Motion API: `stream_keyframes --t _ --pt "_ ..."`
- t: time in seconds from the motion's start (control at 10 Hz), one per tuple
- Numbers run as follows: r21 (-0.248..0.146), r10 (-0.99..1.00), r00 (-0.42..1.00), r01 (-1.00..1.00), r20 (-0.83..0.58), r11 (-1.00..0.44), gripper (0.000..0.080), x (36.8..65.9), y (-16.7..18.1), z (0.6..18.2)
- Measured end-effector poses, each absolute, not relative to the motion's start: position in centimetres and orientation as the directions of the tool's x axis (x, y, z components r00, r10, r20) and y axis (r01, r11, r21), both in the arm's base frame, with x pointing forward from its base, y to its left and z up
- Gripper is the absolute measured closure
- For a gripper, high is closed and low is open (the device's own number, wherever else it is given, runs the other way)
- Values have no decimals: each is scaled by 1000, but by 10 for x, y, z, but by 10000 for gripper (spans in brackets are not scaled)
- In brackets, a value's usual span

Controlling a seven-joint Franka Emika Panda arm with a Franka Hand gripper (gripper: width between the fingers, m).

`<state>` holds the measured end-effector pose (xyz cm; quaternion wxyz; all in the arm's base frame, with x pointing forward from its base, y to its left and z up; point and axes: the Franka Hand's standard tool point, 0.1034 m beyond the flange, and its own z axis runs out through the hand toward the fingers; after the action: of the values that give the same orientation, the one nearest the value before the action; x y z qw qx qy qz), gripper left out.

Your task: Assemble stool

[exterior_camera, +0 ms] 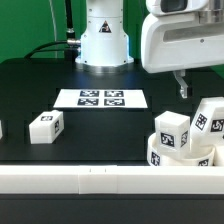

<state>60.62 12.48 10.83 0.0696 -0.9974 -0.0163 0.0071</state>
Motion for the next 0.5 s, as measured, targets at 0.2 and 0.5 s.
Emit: stream_keyframes --t 0.2,0.5 --pt "-122 194 981 194 7 -973 150 605 128 108" --pt "-89 493 870 494 30 -865 150 604 128 105"
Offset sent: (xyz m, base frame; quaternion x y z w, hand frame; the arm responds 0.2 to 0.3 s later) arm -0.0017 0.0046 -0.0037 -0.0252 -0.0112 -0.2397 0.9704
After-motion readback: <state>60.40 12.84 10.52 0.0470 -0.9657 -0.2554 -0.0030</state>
